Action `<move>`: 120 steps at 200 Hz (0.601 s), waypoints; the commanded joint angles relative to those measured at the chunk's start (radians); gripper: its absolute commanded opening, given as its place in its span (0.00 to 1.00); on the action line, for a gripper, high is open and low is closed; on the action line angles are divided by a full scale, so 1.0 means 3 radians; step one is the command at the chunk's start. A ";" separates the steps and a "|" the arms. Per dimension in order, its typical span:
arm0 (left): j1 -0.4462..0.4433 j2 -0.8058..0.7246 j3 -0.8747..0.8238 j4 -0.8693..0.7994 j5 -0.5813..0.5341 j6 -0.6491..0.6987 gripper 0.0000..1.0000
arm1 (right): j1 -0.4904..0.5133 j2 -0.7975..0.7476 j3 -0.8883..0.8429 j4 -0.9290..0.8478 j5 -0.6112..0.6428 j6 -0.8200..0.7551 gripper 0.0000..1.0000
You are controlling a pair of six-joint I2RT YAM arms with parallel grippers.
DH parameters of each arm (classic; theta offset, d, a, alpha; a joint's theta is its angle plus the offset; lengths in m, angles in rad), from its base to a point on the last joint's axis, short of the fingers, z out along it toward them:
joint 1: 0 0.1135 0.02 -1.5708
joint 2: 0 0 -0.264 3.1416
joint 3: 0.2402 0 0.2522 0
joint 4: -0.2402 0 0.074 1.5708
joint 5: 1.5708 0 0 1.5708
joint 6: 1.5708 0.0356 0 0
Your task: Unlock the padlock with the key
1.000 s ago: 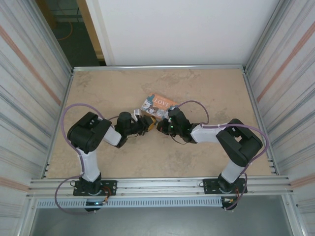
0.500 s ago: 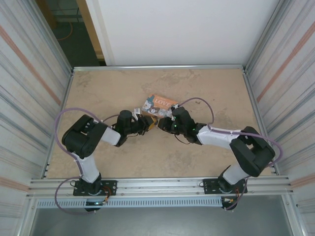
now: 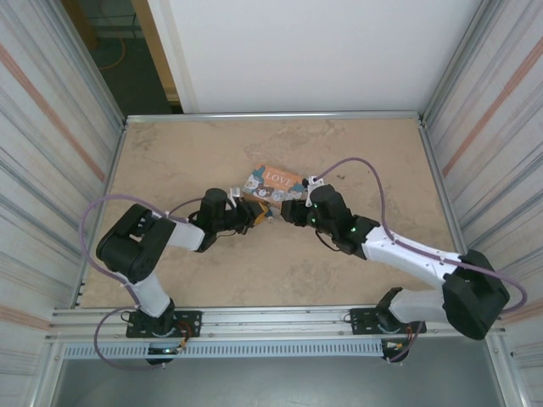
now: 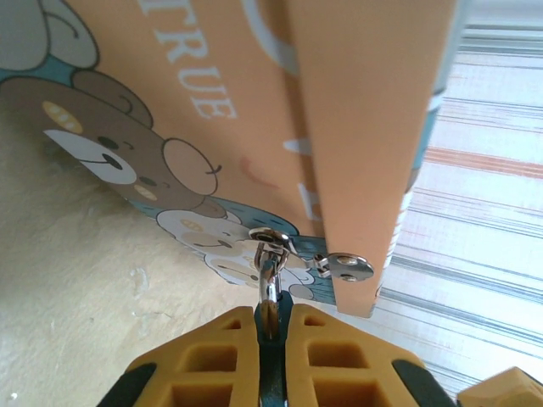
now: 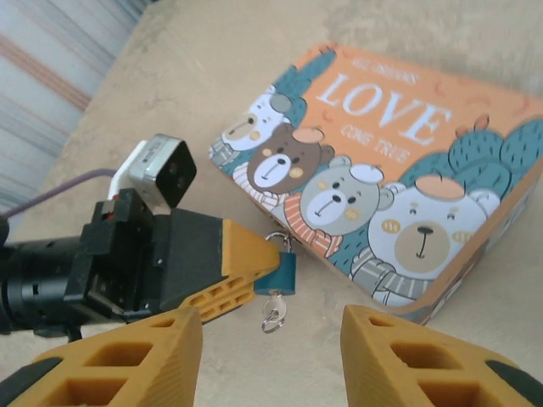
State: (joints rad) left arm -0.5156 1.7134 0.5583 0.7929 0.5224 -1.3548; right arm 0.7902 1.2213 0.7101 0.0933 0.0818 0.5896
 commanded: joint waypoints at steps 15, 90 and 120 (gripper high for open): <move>-0.0040 -0.0228 0.0086 -0.0184 -0.0033 0.0107 0.00 | 0.0138 -0.0317 -0.0100 -0.0152 0.0422 -0.0787 0.59; -0.0149 -0.0458 0.0087 -0.0522 -0.0129 0.0113 0.00 | 0.0341 -0.1071 -0.0574 0.0278 0.0813 -0.1735 0.96; -0.0193 -0.0573 0.0097 -0.0678 -0.0203 0.0102 0.00 | 0.0455 -0.1270 -0.0783 0.0405 0.0760 -0.2469 0.94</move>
State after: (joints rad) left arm -0.5640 1.6016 0.5591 0.6182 0.4850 -1.3392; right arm 0.8944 0.8867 0.5194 0.1501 0.2993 0.0837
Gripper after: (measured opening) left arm 0.111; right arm 0.953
